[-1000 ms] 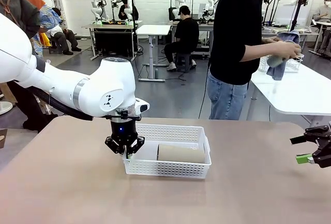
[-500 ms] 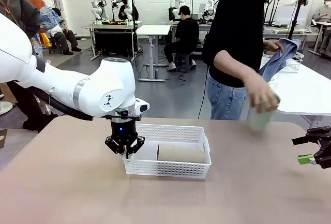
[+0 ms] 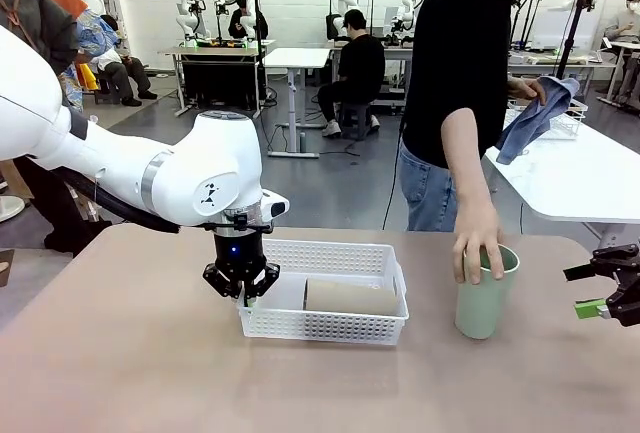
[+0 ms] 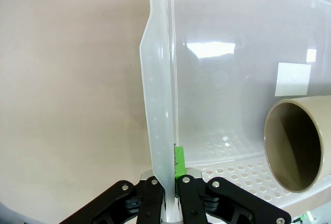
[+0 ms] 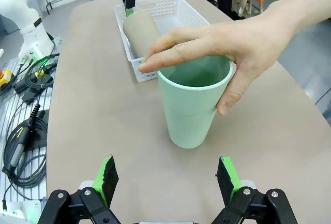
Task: Clean and organize the cups into the basket.
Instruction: Pick up the Reusable plastic cup from the right side of the table and stack it inside the Organizing basket in the center of the table.
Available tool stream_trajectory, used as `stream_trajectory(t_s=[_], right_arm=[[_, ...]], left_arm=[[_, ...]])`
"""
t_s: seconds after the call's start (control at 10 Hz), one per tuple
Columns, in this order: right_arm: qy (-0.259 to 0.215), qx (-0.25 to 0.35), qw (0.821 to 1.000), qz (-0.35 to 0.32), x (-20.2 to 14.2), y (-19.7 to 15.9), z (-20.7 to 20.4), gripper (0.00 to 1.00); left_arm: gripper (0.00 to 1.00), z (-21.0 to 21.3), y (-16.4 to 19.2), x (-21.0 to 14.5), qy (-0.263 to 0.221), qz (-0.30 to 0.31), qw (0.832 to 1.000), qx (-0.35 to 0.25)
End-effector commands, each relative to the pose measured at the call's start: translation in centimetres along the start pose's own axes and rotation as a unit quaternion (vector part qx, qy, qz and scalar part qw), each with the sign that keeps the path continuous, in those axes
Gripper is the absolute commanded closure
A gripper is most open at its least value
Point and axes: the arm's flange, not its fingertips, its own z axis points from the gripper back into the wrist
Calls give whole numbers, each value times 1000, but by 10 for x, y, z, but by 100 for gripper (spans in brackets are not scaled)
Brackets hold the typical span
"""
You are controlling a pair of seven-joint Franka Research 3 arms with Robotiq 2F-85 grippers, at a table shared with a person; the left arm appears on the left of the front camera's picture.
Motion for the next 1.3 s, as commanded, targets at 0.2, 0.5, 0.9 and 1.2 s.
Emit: stream_trajectory(t_s=[0.2, 0.5, 0.9, 1.2], right_arm=[[-14, -3, 1000, 0, -1, 6, -4, 0], [-14, -3, 1000, 0, -1, 6, -4, 0], [-23, 66, 997, 17, -25, -37, -43, 0], [-61, 160, 982, 74, -36, -56, -77, 0]], left_arm=[[100, 0, 0, -1, 0, 1, 1000, -1], [100, 0, 0, -1, 0, 1, 1000, -1], [100, 0, 0, -1, 0, 1, 1000, -1], [100, 0, 0, -1, 0, 1, 1000, -1]])
